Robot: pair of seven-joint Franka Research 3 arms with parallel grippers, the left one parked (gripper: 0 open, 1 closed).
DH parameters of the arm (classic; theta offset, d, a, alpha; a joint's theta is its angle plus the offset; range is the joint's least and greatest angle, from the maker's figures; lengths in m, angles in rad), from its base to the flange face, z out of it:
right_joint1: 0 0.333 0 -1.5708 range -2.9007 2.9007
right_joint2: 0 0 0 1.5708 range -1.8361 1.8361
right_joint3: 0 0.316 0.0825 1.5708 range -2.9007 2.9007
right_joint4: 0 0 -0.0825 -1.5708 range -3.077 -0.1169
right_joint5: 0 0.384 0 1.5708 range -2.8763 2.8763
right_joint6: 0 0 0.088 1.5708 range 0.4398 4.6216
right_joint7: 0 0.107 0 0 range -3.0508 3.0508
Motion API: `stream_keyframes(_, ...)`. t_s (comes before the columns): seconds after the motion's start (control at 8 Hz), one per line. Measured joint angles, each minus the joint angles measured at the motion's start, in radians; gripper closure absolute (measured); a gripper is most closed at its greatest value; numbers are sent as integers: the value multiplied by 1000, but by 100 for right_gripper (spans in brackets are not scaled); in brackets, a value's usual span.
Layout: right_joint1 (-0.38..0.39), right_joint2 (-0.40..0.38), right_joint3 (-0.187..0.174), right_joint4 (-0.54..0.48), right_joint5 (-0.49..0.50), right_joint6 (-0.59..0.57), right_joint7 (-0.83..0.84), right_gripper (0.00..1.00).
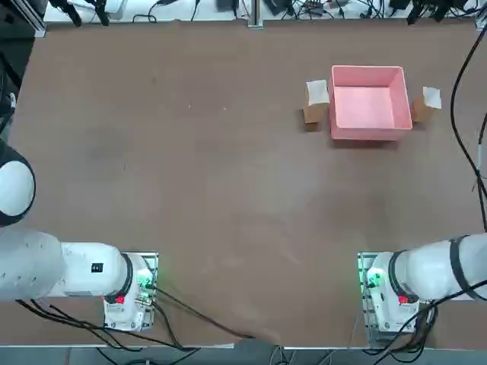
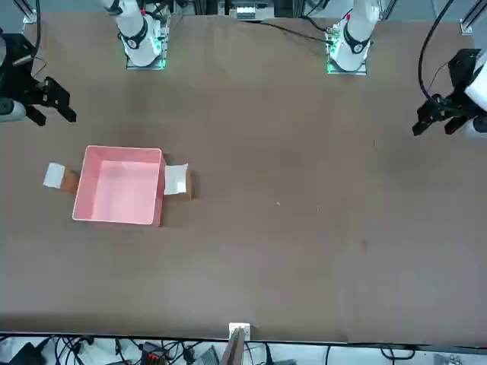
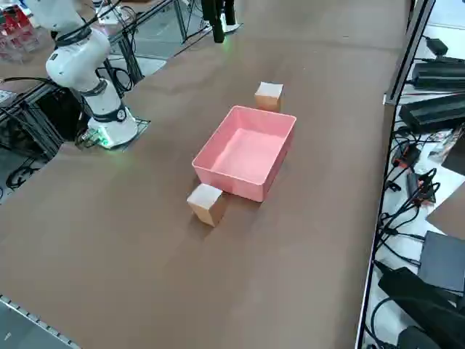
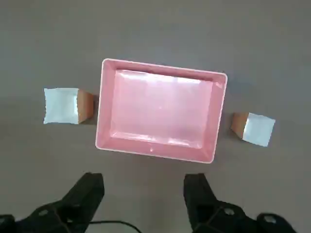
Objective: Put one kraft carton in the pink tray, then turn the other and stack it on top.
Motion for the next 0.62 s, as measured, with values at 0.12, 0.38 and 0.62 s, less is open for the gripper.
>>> stream_keyframes(0.12, 0, 0, 0, 0, 0, 0, 1, 0)
stream_keyframes(0.38, -2, 0, 0, 1, 0, 0, 4, 0)
stream_keyframes(0.62, -8, 6, -1, 1, 1, 0, 4, 0)
